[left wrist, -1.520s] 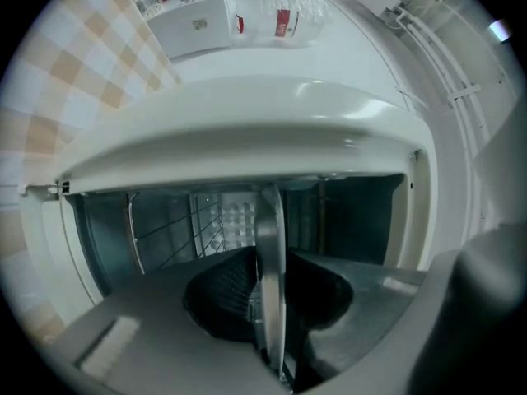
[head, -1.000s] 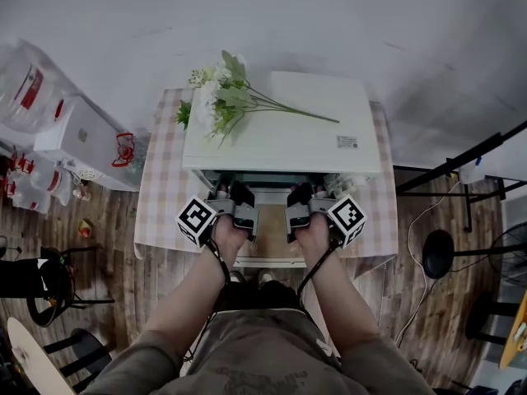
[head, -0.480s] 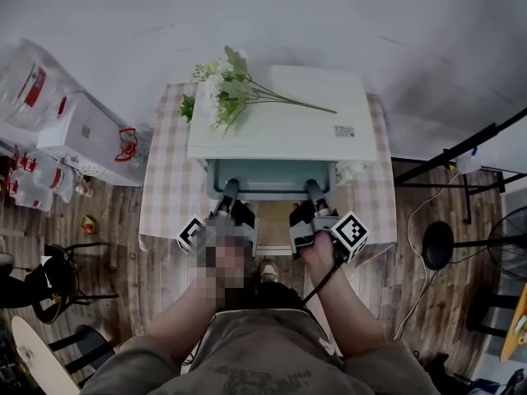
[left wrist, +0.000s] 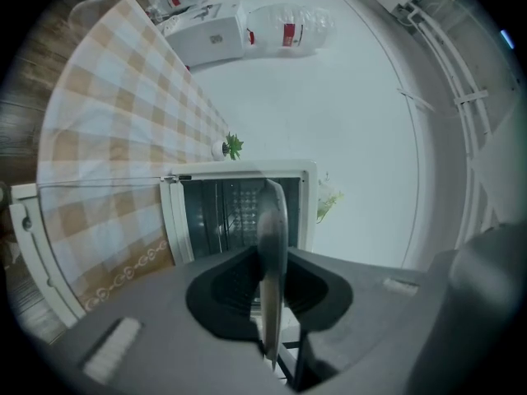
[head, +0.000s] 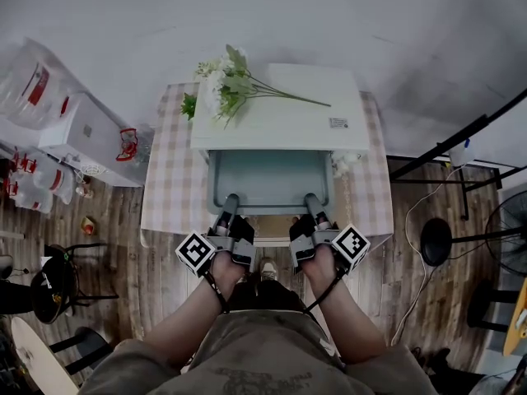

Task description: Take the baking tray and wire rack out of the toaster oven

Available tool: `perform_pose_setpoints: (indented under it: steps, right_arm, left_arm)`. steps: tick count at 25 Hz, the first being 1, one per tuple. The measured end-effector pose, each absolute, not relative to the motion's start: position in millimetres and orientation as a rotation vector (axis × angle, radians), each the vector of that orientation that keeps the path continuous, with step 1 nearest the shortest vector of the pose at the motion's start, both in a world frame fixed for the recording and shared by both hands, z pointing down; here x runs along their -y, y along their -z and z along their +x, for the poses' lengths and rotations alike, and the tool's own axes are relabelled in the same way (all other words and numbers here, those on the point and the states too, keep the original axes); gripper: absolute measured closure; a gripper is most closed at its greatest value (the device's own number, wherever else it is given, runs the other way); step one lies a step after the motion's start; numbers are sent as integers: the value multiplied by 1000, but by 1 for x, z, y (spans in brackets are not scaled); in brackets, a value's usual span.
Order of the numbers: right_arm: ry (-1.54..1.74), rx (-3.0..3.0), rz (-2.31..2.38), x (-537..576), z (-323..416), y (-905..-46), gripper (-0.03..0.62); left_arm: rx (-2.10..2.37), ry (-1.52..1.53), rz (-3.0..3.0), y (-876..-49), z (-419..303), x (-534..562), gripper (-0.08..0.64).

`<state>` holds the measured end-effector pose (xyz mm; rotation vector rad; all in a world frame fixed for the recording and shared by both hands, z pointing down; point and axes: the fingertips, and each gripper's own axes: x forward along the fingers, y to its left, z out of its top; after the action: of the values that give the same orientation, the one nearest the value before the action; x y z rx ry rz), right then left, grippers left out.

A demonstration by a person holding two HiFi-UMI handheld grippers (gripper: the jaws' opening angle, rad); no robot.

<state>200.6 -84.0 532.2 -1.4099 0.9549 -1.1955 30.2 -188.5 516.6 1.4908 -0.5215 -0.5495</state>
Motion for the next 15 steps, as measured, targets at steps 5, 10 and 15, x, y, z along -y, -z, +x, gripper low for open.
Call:
perform_pose_setpoints:
  steps: [5,10,15]
  right_arm:
    - [1206,-945,-1404,64,184,-534,523]
    - [1216,-935,-1405,40,168,-535,525]
    - [1240,-949,-1402,23,153,-528,525]
  left_arm:
    - [496,543,1500,-513,17,169,506]
    - [476,533,1515,-512,2,147,506]
    - [459,530,1504,-505,-12,128,506]
